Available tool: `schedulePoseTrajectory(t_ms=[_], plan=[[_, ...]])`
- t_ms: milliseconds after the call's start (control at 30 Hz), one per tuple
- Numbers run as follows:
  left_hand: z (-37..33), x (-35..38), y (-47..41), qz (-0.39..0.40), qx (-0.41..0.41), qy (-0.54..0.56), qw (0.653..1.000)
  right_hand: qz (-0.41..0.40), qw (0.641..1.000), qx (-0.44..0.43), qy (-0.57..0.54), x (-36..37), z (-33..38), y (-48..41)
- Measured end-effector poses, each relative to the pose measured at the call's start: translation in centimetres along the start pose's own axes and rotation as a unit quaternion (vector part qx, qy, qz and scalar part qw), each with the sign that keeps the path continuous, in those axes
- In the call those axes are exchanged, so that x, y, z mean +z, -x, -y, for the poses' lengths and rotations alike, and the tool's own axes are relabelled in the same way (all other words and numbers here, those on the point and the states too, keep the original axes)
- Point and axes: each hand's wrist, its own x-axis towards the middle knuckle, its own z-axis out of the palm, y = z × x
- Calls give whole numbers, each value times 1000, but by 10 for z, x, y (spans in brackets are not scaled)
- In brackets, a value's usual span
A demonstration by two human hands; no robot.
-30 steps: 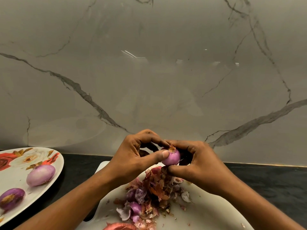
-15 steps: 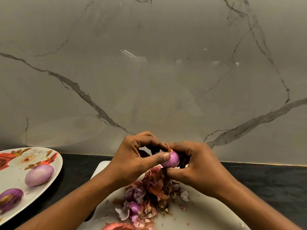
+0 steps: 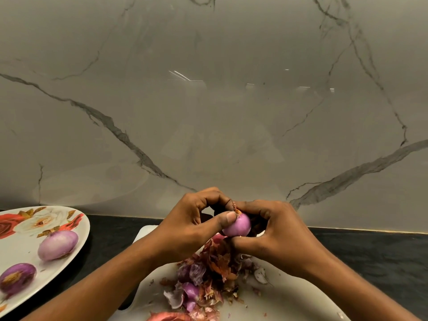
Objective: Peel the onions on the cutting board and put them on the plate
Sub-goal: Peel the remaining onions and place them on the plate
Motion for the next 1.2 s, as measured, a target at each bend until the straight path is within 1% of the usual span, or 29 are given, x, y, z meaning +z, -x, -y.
schedulePoseTrajectory(t_ms=[100,233,300,467,567,633,700,767,867,933,1000,1067,1200], plan=[[-1,-2,-1,-4,-2,28,1000,-6,1000,10,-16,0,0,-1],[-5,-4,0,-31,-16,73,997,-34,999,1,20,-1,0,-1],[-6,-5,0,-50,-10,74,996,-52,998,-5,44,-2,-1,-2],[-6,1,-1,-87,23,20,996,-56,994,-25,94,-2,-2,-1],[-5,1,0,-91,62,-38,993,-59,992,-25,112,-2,-5,-2],[-4,1,0,-91,73,-64,991,-60,990,-27,128,-3,-6,-2],[-2,3,0,-89,64,-71,991,-57,988,-29,142,-3,-6,-2],[0,4,1,-81,37,-61,994,-50,987,-27,151,-2,-7,-2],[-4,4,0,-69,-21,8,997,-49,985,-25,161,-2,-8,-2],[-8,4,-1,-82,-46,56,994,-55,985,-24,165,-3,-8,-2],[-10,3,-1,-113,-49,77,989,-58,984,-25,166,-4,-7,-2],[-10,1,-1,-129,-40,71,988,-60,983,-28,170,-4,-6,-3],[-7,1,0,-115,-10,45,992,-66,986,-28,149,-4,-5,-4]])
